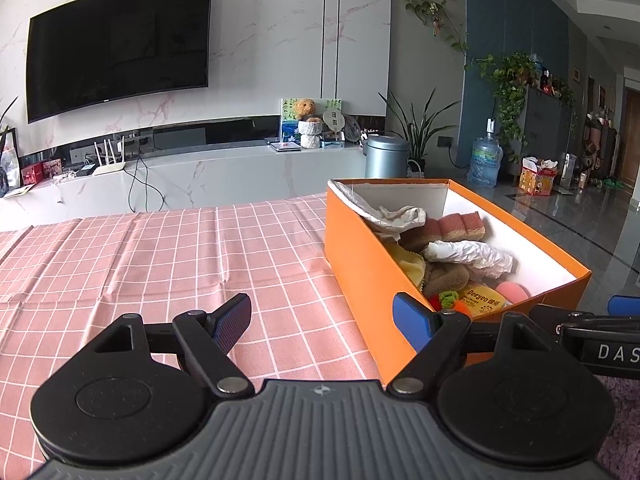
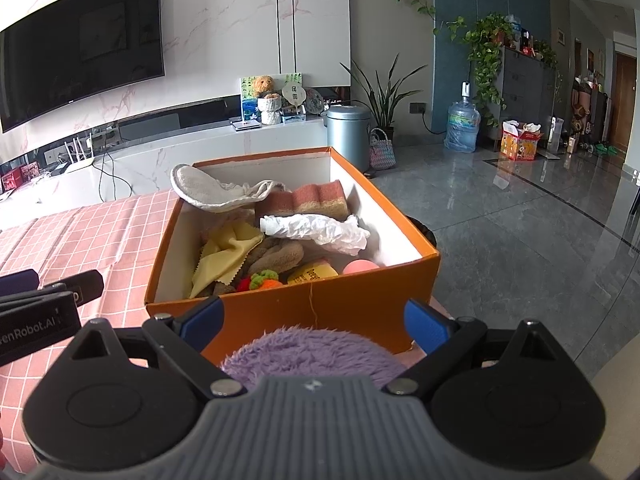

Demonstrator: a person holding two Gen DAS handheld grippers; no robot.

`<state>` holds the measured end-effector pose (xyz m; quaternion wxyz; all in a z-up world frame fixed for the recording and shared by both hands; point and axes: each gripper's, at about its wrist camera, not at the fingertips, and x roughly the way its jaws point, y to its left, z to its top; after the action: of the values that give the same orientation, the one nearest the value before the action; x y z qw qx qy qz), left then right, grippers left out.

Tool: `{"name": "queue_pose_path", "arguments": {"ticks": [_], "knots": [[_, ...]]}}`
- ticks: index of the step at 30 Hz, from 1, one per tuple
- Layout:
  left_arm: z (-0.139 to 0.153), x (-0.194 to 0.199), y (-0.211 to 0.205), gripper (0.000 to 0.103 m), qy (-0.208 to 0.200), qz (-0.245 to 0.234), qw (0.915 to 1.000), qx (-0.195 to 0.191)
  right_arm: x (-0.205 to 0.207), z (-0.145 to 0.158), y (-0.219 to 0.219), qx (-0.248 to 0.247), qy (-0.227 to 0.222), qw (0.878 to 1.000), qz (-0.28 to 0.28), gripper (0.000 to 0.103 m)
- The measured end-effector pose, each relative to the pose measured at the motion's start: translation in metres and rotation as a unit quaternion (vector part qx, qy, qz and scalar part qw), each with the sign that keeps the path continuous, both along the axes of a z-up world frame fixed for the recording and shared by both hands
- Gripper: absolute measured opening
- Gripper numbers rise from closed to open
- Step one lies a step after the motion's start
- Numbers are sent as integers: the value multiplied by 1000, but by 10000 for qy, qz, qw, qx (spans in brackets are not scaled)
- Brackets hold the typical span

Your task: Organize soft objects

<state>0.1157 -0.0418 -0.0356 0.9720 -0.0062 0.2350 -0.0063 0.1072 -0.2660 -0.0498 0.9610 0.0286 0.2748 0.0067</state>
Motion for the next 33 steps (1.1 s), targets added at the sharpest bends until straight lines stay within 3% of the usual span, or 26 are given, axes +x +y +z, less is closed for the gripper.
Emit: {"name": "queue_pose_path", "arguments": {"ticks": [33], "knots": [[-1, -1, 1, 94, 35, 49, 10000, 38, 3, -1, -2, 47, 43, 10000, 35, 95]]}}
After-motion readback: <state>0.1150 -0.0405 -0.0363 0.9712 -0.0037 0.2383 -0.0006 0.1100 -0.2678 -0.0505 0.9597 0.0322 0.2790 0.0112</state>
